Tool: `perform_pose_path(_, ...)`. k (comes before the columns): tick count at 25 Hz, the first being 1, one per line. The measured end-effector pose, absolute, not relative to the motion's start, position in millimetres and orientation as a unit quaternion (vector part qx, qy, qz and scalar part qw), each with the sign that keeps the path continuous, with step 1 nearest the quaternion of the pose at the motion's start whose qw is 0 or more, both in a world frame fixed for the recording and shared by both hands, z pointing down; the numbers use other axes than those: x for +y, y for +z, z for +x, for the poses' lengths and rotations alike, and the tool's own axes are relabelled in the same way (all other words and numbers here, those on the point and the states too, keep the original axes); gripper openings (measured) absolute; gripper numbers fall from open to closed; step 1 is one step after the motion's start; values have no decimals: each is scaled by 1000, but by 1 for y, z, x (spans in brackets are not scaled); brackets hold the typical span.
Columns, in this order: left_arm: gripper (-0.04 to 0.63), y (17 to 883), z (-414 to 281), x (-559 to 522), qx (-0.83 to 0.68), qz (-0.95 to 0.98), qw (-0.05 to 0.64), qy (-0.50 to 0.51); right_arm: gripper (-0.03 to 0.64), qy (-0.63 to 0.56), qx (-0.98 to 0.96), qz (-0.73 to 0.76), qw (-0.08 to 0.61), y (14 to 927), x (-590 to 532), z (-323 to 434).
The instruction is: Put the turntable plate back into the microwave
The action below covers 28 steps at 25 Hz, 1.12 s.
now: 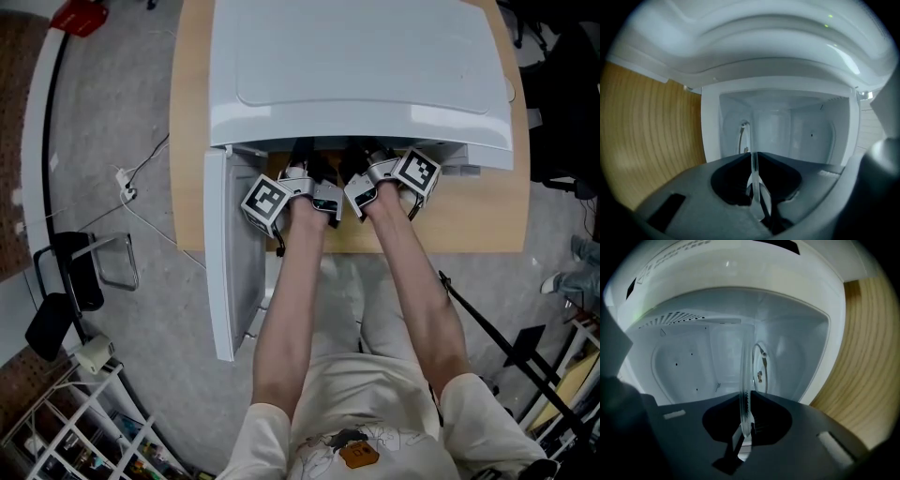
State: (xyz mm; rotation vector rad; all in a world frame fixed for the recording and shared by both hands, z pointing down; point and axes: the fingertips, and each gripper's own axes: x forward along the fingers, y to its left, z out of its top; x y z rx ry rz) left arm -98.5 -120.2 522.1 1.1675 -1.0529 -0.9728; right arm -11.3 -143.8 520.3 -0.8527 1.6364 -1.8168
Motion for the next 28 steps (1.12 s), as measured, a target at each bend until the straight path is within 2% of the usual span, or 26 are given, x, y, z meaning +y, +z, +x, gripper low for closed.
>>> perform_pose_path(2, 40, 522, -100, -121, -457, 505, 600, -419, 38, -681, 604, -312, 273, 517, -143, -12)
perform_pose_path(5, 40, 527, -103, -122, -471, 511, 600, -396, 156, -689, 602, -298, 274, 508, -140, -14)
perform_pose_path(6, 40, 527, -103, -123, -470, 512, 600, -395, 169, -691, 602, -296, 271, 505, -137, -14)
perform_pose_path(13, 41, 530, -105, -126, -480, 500, 605, -393, 162, -720, 566, -311, 254, 508, -105, -5)
perform_pose_path(17, 44, 533, -106, -126, -482, 497, 605, -392, 49, -735, 547, -340, 212, 529, -90, -2)
perform_pose_path(23, 46, 538, -105, -124, -481, 485, 612, -399, 80, -741, 542, -326, 225, 532, -96, -7)
perform_pose_path(24, 46, 538, -106, -124, -481, 485, 612, -399, 78, -739, 547, -330, 217, 533, -97, -7)
perform_pose_path(25, 46, 537, -106, -125, -480, 485, 612, -400, 41, -736, 551, -334, 209, 534, -98, -7)
perform_pose_path(28, 48, 538, -106, -124, -480, 481, 615, -399, 37, -733, 554, -340, 200, 535, -101, -7)
